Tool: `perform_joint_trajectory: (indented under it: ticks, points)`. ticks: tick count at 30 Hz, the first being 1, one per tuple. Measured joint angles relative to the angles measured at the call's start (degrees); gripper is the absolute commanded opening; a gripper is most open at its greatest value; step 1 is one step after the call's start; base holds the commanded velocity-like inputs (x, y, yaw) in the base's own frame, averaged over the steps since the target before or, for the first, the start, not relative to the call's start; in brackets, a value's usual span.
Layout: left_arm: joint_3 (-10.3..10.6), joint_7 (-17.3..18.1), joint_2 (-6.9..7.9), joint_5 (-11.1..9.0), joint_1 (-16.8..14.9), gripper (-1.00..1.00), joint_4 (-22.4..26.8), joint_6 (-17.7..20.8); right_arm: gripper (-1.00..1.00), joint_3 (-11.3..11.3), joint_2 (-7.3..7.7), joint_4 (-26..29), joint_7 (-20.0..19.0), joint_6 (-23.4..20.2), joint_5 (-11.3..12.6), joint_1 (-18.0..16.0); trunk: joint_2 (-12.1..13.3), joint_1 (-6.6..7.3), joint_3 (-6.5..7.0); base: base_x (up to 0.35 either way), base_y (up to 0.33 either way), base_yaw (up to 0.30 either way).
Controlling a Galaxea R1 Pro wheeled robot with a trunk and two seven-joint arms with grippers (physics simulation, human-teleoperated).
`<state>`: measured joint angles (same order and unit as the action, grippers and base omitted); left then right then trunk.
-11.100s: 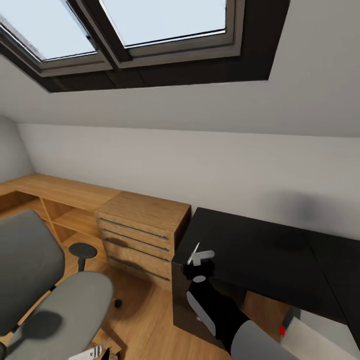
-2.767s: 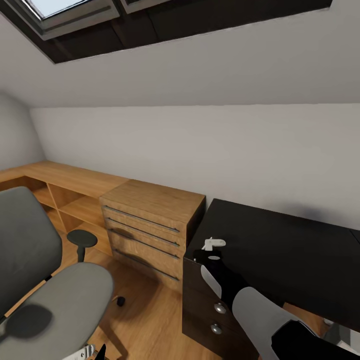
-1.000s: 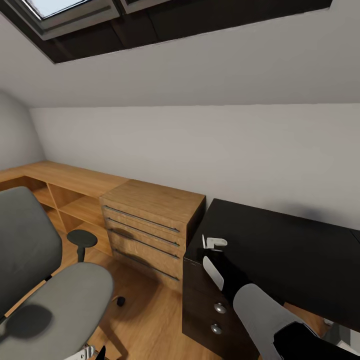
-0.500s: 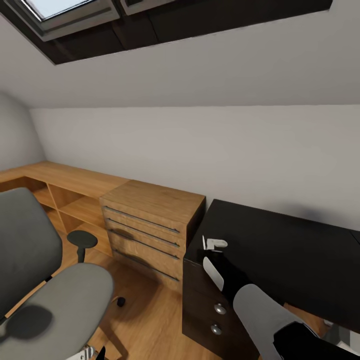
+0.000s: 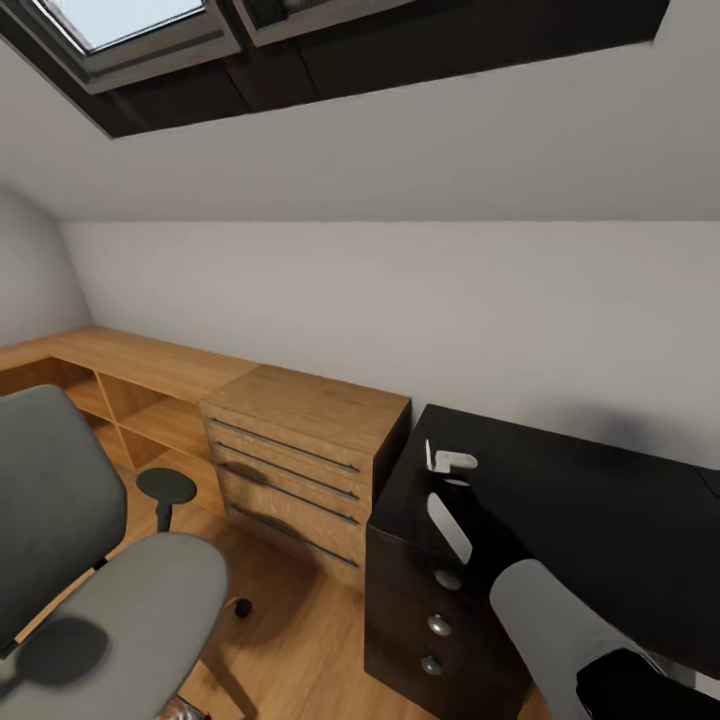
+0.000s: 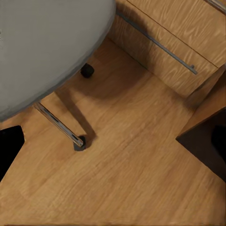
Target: In the bedroom, organize the workspace by keeping the computer under the desk, ensuring the monitor is on the desk, placing the keyboard on the desk next to the monitor, placing the mouse on the desk next to the keyboard, moving the folder from the swivel chair onto the desk next to the mouse, stacking the notebook on top of the folder with the pen on top of the notebook, and positioning the swivel chair next to the desk.
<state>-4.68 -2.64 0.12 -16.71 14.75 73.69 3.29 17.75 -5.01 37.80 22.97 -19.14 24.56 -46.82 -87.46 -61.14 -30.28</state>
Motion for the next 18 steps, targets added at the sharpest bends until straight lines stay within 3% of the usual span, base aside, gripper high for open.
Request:
perform_joint_trajectory:
  ticks: [5,9,12,14,16,18]
  points:
    - [0.1,-0.1,-0.10,1.2,0.0,1.00,-0.5,0.0,-1.00,-2.9,2.04,8.5,0.6,-4.2,-0.1,0.5,2.0,1.10,0.89,0.000,0.000,0.000]
    - [0.2,-0.2,-0.16,1.5,0.0,1.00,-0.9,0.0,-1.00,-4.6,3.04,9.8,5.9,-4.1,-0.3,0.5,3.6,1.97,1.61,0.000,0.000,0.000]
    - [0.5,-0.2,-0.19,1.8,0.0,1.00,-2.3,0.0,-1.00,-5.2,5.66,6.7,9.3,3.1,-0.4,0.3,4.8,2.63,2.15,0.000,0.000,0.000]
    - [0.6,-0.2,-0.19,1.9,0.0,1.00,-2.7,0.0,-1.00,-5.4,7.20,-0.4,10.0,10.3,-0.1,-0.5,5.6,3.07,2.51,0.000,0.000,0.000]
    - [0.8,-0.2,-0.20,1.9,0.0,1.00,-3.4,0.0,-1.00,-5.5,7.89,-8.1,10.2,15.2,-0.1,-2.5,6.4,3.51,2.87,0.000,0.000,0.000]
    - [1.0,-0.3,-0.20,1.9,0.0,1.00,-4.1,0.0,-1.00,-5.5,8.16,-11.9,10.4,18.9,-0.3,-3.4,7.2,3.95,3.23,0.000,0.000,0.000]
